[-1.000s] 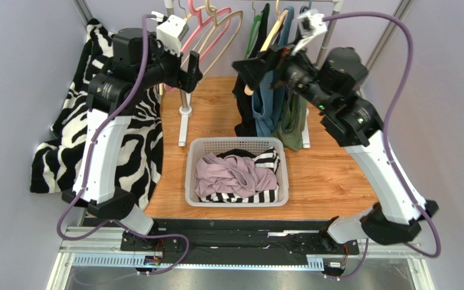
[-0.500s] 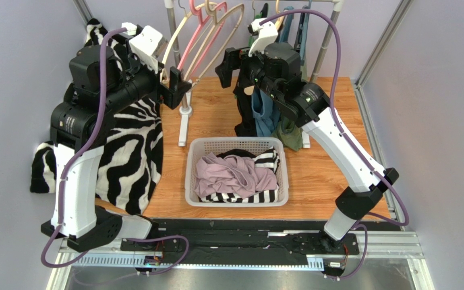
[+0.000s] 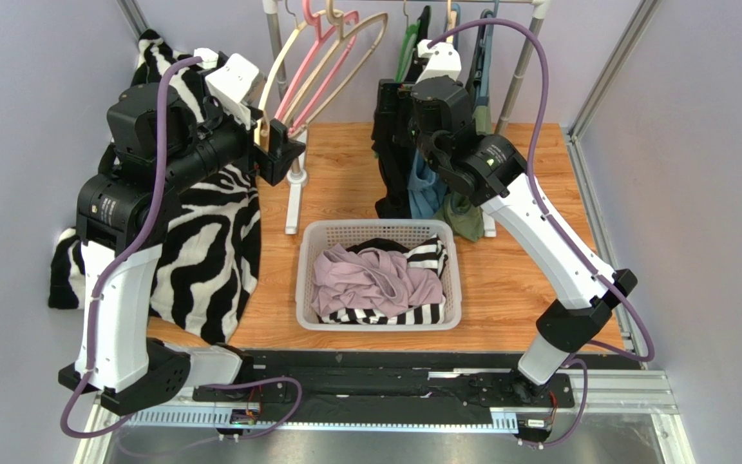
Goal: Remove the tank top from the hanger
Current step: Pick up the hanger from the clothesline.
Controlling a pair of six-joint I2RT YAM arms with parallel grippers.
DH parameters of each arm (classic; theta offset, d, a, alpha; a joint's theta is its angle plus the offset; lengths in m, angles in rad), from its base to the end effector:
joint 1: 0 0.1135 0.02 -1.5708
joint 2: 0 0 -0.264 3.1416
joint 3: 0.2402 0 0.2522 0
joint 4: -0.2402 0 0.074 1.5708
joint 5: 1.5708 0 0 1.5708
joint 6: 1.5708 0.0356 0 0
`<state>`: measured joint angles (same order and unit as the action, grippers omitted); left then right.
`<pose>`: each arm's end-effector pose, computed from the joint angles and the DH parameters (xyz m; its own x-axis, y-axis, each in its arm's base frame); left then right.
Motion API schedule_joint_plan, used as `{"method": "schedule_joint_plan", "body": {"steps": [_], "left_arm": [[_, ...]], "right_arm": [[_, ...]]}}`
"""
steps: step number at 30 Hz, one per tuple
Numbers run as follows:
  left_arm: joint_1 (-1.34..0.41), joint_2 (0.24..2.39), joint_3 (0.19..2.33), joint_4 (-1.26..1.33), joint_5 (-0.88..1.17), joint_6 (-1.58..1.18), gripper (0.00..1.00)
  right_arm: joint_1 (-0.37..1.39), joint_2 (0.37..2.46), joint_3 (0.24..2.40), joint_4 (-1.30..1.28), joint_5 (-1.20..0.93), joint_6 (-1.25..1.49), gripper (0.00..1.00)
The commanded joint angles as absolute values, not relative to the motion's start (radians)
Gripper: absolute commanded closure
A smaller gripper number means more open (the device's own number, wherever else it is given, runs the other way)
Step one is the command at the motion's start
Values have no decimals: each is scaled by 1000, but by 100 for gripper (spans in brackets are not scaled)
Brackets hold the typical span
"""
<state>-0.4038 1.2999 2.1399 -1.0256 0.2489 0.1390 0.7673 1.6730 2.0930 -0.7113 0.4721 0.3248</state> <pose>0.1573 -0.0768 0.5703 -0.0844 0.1821 -0.9796 0.6211 0.7784 0.0912 0.2613 0.2295 0.5004 -0.2932 0.1121 -0.9495 -0.2228 0.9577 0.1819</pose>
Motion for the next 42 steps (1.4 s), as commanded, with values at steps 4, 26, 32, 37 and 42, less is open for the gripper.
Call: {"method": "schedule_joint_plan", "body": {"steps": [4,26,32,37,42], "left_arm": [[-405,1267,2122,-986,244,152,1],[-407,1206,2019,-957,253,167,1],[-405,1204,2028,-959,258,166,1],[-405,1184,1997,-957,258,169,1],[-407,1169,1970,-951,258,172,1]], "right_arm": [[769,1583,2059,-784,669,337,9],[821,1772,2155,-784,836,282,7],[802,1744,2099,-775,822,288,7],[778,1749,2080,-762,782,298,12],[743,1746,2046,-718,732,287,35]]}}
